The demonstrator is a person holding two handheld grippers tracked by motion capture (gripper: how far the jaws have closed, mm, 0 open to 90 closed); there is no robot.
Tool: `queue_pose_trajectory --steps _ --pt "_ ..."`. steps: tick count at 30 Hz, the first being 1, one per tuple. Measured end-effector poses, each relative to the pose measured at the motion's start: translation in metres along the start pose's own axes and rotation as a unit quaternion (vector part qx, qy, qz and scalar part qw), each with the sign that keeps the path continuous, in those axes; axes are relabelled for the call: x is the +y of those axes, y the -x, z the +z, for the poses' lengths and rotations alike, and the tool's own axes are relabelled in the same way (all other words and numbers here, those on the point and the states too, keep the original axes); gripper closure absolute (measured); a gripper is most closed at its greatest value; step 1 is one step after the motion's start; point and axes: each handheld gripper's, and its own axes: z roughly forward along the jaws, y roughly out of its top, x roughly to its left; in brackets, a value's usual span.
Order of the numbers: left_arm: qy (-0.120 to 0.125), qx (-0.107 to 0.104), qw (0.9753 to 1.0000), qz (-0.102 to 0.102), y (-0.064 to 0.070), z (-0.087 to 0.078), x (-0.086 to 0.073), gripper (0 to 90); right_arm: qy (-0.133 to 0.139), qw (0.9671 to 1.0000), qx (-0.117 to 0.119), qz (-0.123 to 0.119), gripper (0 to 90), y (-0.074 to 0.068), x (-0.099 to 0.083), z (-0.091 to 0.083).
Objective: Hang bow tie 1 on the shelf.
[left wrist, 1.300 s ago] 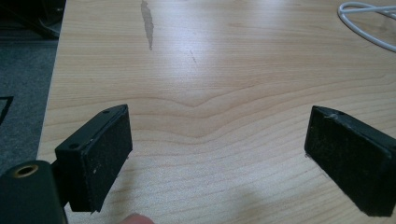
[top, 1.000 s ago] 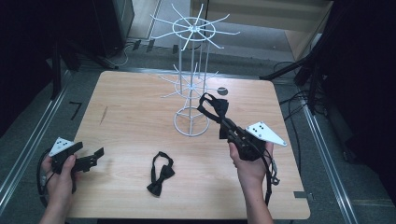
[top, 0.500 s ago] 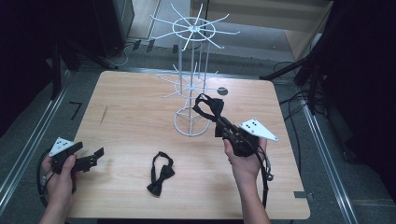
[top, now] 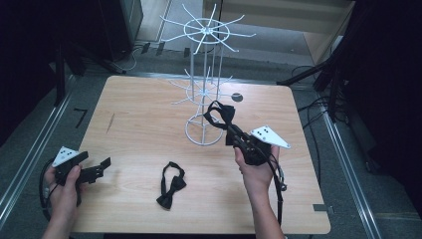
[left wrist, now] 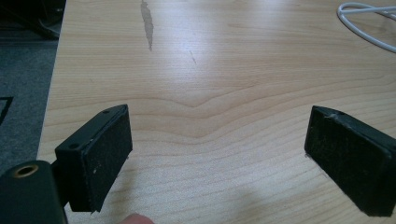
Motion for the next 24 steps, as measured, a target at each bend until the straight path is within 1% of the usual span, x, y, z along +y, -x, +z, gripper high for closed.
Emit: queue_pose_trajectory --steps 6,11,16,22,24 --pt "-0.001 0.000 1.0000 0.001 0.000 0.000 0.000 8.2 -0.013 0.9999 -0.005 -0.003 81.4 0.001 -0.006 0.005" --pt "-0.001 0.000 1.0000 0.001 0.000 0.000 0.000 8.2 -0.011 0.9999 -0.006 -0.002 81.4 0.001 -0.006 0.010" --pt "-0.001 0.000 1.0000 0.000 0.000 0.000 0.000 8.2 -0.016 0.9998 -0.012 0.002 81.4 0.001 -0.006 0.018" --pt "-0.001 0.000 1.0000 0.000 0.000 0.000 0.000 8.2 -0.017 0.9997 -0.019 0.000 81.3 0.000 -0.004 0.030" --pt "-0.001 0.000 1.0000 0.000 0.000 0.000 0.000 8.2 -0.019 0.9996 -0.019 0.004 80.9 -0.001 -0.005 0.034"
